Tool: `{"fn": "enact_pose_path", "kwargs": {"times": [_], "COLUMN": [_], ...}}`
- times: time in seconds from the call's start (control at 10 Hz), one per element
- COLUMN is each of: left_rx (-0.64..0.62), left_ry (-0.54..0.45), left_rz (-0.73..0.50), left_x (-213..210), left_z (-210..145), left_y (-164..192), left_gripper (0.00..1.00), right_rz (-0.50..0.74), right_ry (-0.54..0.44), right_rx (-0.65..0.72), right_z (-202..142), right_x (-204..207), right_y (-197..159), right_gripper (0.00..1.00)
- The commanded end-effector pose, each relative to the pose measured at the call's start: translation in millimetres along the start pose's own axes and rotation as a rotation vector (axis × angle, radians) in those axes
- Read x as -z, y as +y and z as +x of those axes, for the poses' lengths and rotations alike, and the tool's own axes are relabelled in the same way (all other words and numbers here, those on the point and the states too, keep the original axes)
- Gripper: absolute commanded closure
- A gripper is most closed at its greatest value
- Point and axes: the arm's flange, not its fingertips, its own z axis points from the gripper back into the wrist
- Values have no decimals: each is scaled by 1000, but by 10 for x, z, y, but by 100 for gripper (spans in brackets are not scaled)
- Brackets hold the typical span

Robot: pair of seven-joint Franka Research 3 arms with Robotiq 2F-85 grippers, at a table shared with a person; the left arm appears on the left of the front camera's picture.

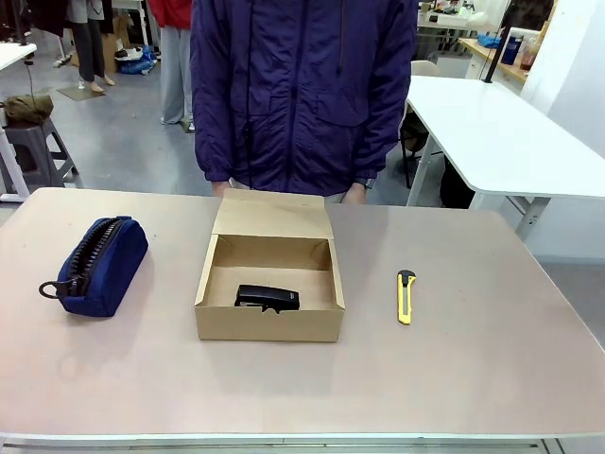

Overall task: Pack the item into the box.
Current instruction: Pick up the item indicated by the person and place it inside the Mailer Box, then close the Mailer Box.

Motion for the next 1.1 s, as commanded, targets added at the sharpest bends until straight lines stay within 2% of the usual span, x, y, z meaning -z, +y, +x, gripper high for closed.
{"fn": "enact_pose_path", "kwargs": {"times": [0.0,1.0], "left_rx": [24,24], "left_ry": [-12,-12], "left_rz": [-26,-26], "left_x": [14,14], "left_z": [9,9], "left_y": [-11,-11], "left_gripper": [0,0], "right_rz": [4,4], "right_ry": [1,1], "right_rx": [2,2], "right_z": [-51,-51], "right_x": [34,34], "right_y": [44,44], "right_gripper": [0,0]}}
